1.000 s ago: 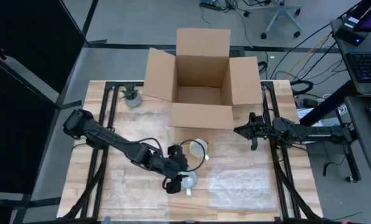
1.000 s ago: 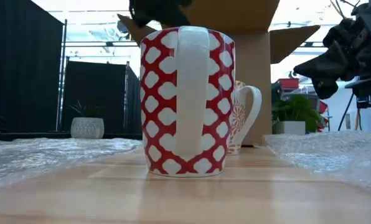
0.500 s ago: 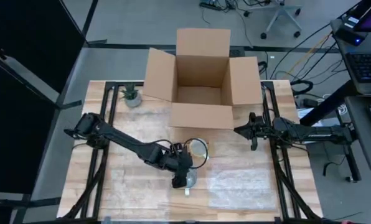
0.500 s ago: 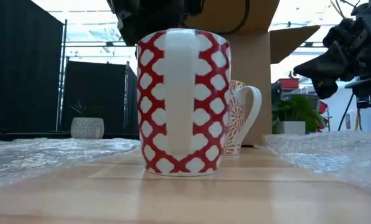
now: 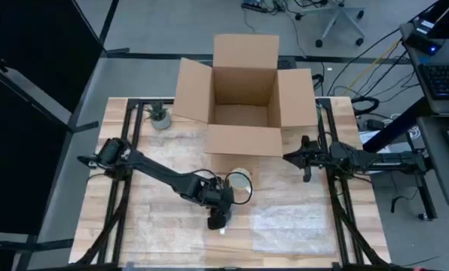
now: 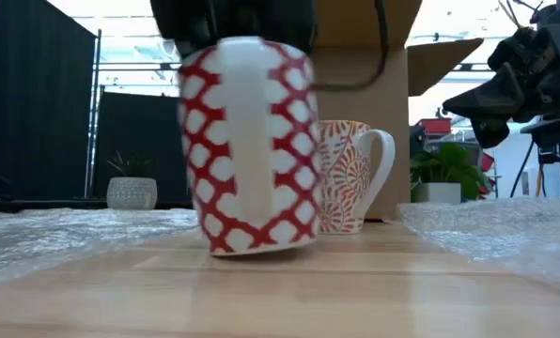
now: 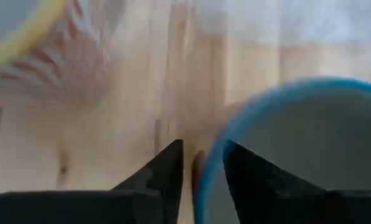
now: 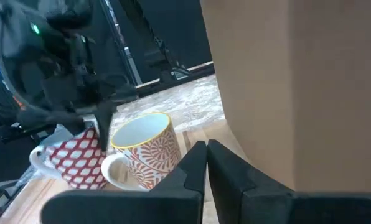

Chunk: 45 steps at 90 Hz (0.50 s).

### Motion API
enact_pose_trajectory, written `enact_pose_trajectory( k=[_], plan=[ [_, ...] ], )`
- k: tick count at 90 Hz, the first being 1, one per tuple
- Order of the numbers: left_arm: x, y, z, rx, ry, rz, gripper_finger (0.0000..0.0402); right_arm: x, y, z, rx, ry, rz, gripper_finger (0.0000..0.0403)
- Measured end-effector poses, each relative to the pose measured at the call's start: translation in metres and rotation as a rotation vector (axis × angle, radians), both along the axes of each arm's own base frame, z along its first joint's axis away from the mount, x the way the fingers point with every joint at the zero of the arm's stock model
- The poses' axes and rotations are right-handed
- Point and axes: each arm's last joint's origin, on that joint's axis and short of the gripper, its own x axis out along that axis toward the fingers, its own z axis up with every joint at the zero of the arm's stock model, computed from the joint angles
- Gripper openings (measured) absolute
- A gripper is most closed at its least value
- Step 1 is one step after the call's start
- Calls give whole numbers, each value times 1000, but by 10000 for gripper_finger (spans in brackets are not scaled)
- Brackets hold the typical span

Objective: Wrap mug
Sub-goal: Wrap the red mug with the bubble wrap

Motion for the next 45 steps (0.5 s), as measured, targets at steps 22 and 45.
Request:
enact_pose_trajectory(
  k=[22,45],
  plan=[
    [0,-2,2,-22,-3,-13,11,0,0,0,0,0,0,0],
    [-23,-8,62,24,52,-33,10,0,0,0,35,1,-2,0]
  ],
)
